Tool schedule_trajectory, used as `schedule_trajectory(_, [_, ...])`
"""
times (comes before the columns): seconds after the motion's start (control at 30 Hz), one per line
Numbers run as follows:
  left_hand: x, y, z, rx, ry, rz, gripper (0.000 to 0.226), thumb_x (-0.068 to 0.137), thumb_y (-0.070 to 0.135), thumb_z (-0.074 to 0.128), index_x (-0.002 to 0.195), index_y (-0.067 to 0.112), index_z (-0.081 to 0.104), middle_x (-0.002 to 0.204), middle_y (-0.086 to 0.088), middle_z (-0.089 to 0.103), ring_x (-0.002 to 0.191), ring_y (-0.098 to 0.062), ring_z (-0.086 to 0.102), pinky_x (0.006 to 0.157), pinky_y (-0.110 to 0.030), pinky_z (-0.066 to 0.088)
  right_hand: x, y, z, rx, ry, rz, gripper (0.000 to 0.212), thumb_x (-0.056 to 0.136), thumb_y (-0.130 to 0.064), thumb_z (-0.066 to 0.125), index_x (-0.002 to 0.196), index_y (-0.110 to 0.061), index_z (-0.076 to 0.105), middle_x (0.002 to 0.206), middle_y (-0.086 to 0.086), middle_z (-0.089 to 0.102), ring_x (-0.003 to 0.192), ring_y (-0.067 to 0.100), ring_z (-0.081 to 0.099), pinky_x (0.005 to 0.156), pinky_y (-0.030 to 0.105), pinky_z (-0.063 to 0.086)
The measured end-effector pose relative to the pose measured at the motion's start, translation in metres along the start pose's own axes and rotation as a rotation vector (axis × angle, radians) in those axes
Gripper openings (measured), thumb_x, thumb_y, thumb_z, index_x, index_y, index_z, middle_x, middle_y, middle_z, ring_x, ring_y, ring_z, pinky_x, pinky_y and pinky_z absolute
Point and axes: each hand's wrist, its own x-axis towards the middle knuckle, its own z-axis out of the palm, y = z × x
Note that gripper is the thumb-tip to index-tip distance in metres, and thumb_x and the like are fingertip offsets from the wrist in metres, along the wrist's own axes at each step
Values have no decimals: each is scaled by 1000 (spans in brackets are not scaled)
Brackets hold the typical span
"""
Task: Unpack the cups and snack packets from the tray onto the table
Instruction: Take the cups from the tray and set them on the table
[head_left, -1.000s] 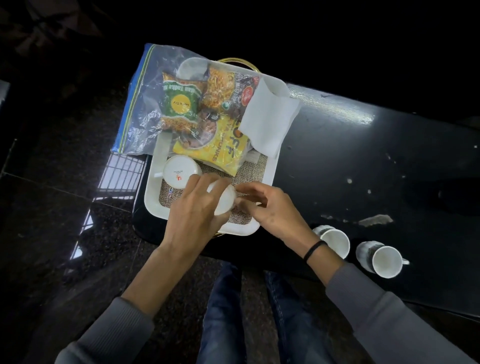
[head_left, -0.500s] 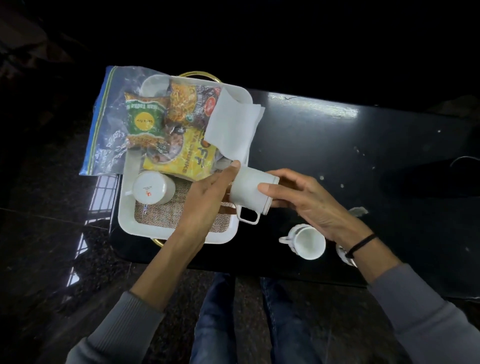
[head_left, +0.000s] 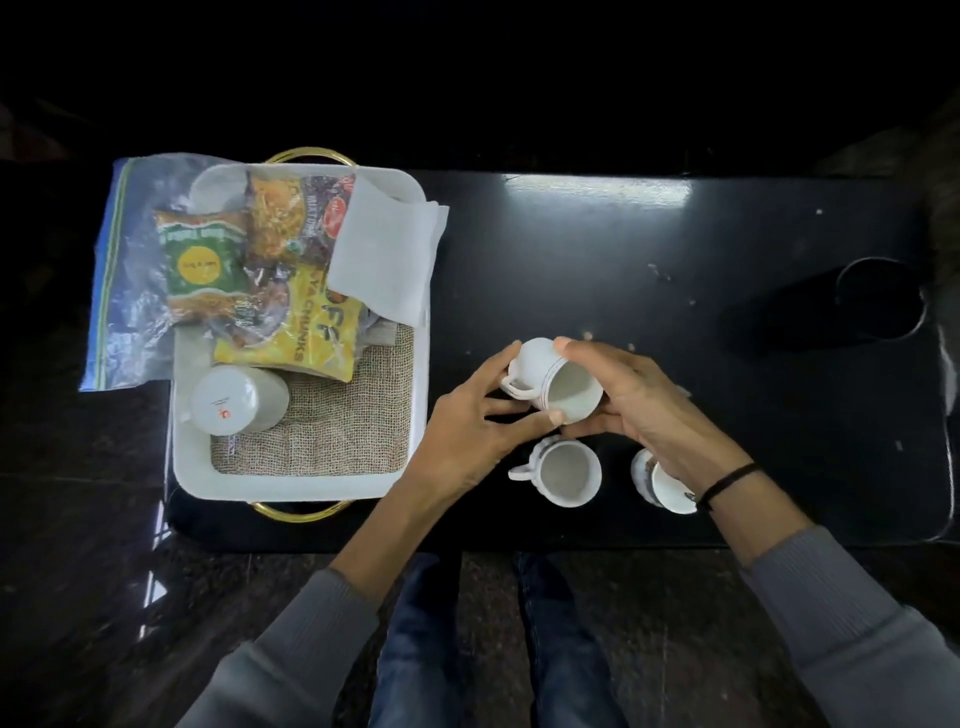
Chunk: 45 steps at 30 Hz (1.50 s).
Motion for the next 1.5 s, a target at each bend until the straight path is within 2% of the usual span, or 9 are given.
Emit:
schedule_trajectory(0.17, [12,-3,14,43,-7,-88,69,81,38,84,143,33,55,120,12,74,100,-2,74,88,-14,54,5,4,-9,-143,131,21,44,85,-67,66,110,-33,78,101,-4,80,73,12,80,54,15,58])
schedule_trajectory(0.27, [14,3,18,95,48,-124,34,84,40,81,111,56,66,104,17,78,92,3,74,76,-3,49,12,3,-9,-191,150,23,47,85,-67,65,107,-27,78,99,-2,79,65,10,79,48,10,53])
schedule_trajectory(0.4, [15,5,21,130,68,-154,34,86,45,74,79,76,61,90,28,75,87,3,73,75,-6,50,19,0,-8,-258,170,50,49,86,-66,63,97,-21,78,89,1,79,54,13,77,39,6,45])
schedule_trajectory(0.6, [25,6,22,145,89,-149,15,80,47,68,77,61,71,91,6,79,94,-14,76,98,-42,57,28,-2,-7,-311,178,100,57,85,-69,61,100,-15,76,93,5,79,53,15,77,40,10,48])
schedule_trajectory(0.73, [29,6,21,187,96,-178,14,81,45,65,80,56,73,87,3,78,89,-16,76,96,-42,58,28,-4,-9,-595,200,84,72,87,-79,48,88,-12,74,69,2,74,44,9,69,44,16,50])
schedule_trajectory(0.87, [29,3,18,203,101,-218,29,83,42,65,110,35,74,91,2,78,88,-17,76,94,-41,59,28,-9,-6,-915,260,48,74,86,-85,40,105,-22,74,105,5,74,103,29,69,89,44,57])
schedule_trajectory(1.1, [13,5,-2,224,146,-189,54,97,46,59,145,24,52,122,0,73,104,-17,72,98,-34,55,22,-37,33,-1076,378,-152,58,92,-72,50,116,-22,69,109,6,74,102,31,70,79,40,54])
schedule_trajectory(1.4, [-42,8,-111,323,578,-55,23,97,19,60,115,27,71,93,0,79,82,-11,72,74,-28,56,35,-56,163,-1044,-6,-350,30,96,-50,60,98,-23,72,102,-1,74,98,24,69,81,40,59])
schedule_trajectory(1.5, [-60,-2,-145,412,703,-48,21,95,19,62,111,28,73,99,10,77,85,-10,70,75,-33,58,41,-54,204,-997,-162,-403,21,95,-37,65,102,-18,72,105,0,74,96,22,69,83,43,59])
